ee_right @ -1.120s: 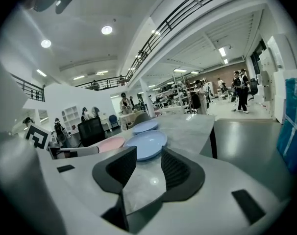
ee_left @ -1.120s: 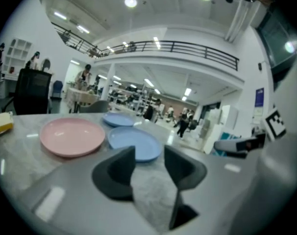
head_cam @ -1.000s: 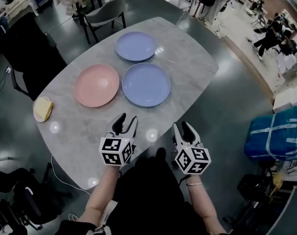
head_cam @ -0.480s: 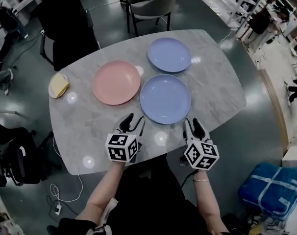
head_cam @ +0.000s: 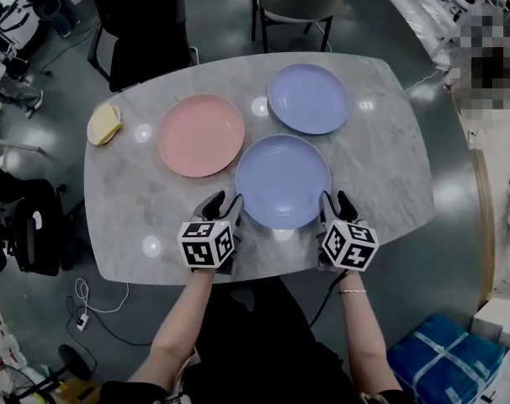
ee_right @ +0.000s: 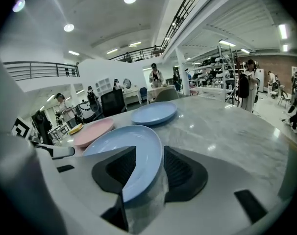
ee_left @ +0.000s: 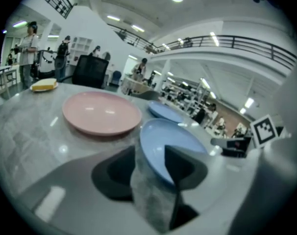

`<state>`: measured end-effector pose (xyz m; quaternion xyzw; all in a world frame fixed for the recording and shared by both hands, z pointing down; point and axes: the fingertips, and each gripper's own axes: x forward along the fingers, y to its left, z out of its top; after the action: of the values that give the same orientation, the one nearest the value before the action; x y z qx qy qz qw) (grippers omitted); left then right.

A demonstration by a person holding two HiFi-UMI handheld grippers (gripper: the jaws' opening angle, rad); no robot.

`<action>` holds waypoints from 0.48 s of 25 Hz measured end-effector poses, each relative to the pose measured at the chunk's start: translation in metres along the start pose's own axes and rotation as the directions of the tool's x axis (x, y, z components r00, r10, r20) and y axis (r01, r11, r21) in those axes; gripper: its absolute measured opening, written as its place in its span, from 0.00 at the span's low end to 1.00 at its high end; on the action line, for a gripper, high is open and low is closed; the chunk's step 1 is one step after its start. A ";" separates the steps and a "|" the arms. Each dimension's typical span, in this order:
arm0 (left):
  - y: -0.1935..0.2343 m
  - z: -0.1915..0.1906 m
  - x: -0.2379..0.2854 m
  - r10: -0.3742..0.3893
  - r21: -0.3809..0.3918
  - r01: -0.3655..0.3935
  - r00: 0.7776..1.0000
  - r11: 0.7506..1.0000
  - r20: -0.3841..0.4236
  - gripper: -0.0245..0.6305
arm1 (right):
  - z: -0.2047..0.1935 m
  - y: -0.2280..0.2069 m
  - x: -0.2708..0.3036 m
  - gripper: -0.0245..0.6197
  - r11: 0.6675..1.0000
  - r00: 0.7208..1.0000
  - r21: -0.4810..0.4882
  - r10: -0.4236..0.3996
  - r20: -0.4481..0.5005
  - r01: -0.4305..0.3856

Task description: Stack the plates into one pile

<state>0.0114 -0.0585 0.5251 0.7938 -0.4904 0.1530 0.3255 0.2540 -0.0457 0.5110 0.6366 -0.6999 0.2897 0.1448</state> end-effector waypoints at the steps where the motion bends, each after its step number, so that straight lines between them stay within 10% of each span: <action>1: 0.002 -0.001 0.004 0.016 -0.015 -0.016 1.000 1.000 -0.004 0.33 | -0.002 -0.003 0.007 0.28 1.000 1.000 -0.003 0.006 -0.018 -0.007; 12: 0.011 -0.011 0.035 0.130 -0.093 -0.136 0.989 0.986 -0.068 0.33 | -0.015 -0.013 0.053 0.28 0.997 0.984 -0.043 0.059 -0.167 -0.067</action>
<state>0.0195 -0.0782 0.5566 0.7376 -0.5388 0.1747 0.3677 0.2562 -0.0800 0.5562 0.5843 -0.7119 0.3288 0.2089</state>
